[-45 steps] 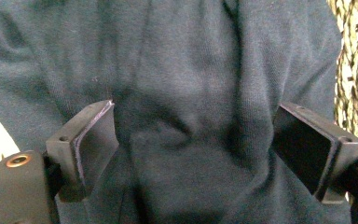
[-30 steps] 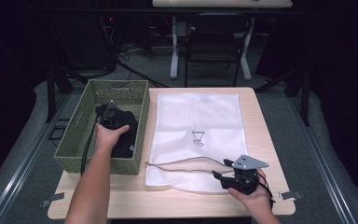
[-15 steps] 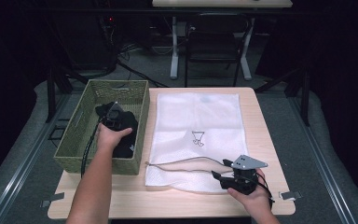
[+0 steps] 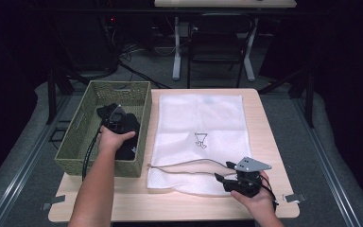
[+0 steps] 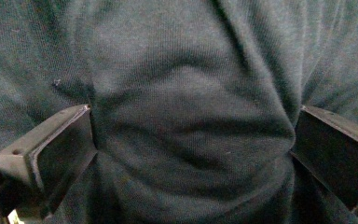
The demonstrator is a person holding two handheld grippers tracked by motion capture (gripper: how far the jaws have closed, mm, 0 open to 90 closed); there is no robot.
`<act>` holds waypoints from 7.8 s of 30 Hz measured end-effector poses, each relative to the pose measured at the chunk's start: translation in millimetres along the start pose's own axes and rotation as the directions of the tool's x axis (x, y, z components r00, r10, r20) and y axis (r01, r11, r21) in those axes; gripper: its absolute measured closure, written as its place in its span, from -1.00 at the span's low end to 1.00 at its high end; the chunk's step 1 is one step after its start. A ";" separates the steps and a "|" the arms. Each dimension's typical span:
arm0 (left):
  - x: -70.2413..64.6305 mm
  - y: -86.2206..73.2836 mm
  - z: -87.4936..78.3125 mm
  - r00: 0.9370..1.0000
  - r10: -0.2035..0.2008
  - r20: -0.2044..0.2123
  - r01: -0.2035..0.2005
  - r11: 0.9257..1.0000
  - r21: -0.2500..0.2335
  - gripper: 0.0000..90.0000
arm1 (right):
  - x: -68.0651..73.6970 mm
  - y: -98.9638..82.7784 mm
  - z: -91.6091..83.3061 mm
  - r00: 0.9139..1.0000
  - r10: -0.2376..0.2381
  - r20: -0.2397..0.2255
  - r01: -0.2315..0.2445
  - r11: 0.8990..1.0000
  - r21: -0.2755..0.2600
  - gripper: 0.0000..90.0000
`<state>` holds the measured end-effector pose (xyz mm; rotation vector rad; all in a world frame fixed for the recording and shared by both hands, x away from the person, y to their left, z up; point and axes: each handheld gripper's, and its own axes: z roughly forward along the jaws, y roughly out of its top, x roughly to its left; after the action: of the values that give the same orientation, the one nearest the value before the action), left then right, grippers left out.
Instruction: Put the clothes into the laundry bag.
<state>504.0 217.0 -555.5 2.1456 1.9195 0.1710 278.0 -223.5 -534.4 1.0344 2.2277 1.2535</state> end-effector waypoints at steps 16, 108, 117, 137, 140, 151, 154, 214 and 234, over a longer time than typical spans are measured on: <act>-0.8 -1.0 1.9 0.999 0.023 -0.035 -0.023 1.000 -0.007 -0.97 | -1.8 -1.6 -1.1 1.000 0.000 0.006 0.000 1.000 0.004 -0.19; 39.2 -8.0 -19.4 0.992 -0.108 0.064 0.112 0.992 -0.061 0.55 | -4.1 -2.7 -3.4 1.000 0.008 0.012 -0.008 1.000 -0.002 -0.19; 38.0 -7.6 -23.8 0.992 -0.103 0.071 0.108 0.992 -0.072 0.57 | -4.3 -2.5 -3.7 1.000 0.007 0.016 -0.007 1.000 -0.002 -0.19; 39.3 -5.1 -41.4 0.993 -0.092 0.078 0.101 0.988 -0.115 0.58 | -5.6 -2.1 -2.9 1.000 0.008 0.017 -0.008 1.000 0.000 -0.19; 38.6 -4.3 -43.8 0.993 -0.088 0.075 0.097 0.988 -0.123 0.58 | -5.9 -2.2 -3.1 1.000 0.009 0.018 -0.009 1.000 -0.001 -0.19; 37.1 -1.6 -54.7 0.993 -0.079 0.085 0.092 0.981 -0.168 0.59 | -5.7 -1.9 -3.0 1.000 0.003 0.016 -0.003 1.000 -0.004 -0.19; 38.6 -2.2 -57.9 0.993 -0.083 0.086 0.098 0.979 -0.177 0.59 | -5.8 -1.8 -3.1 1.000 0.003 0.015 -0.003 1.000 -0.005 -0.19; 54.8 -2.0 -115.8 0.991 -0.084 0.105 0.110 0.955 -0.275 0.59 | -3.3 -0.7 -2.2 1.000 -0.005 0.006 0.005 1.000 -0.012 -0.17; 51.6 -6.1 -140.1 0.996 -0.029 0.080 0.052 0.949 -0.310 0.59 | -2.1 -0.5 -2.4 1.000 -0.009 0.008 0.009 1.000 -0.013 -0.17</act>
<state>468.6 284.3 -427.0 1.8770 1.7585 0.3561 277.7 -226.7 -533.5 1.0219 2.2134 1.2560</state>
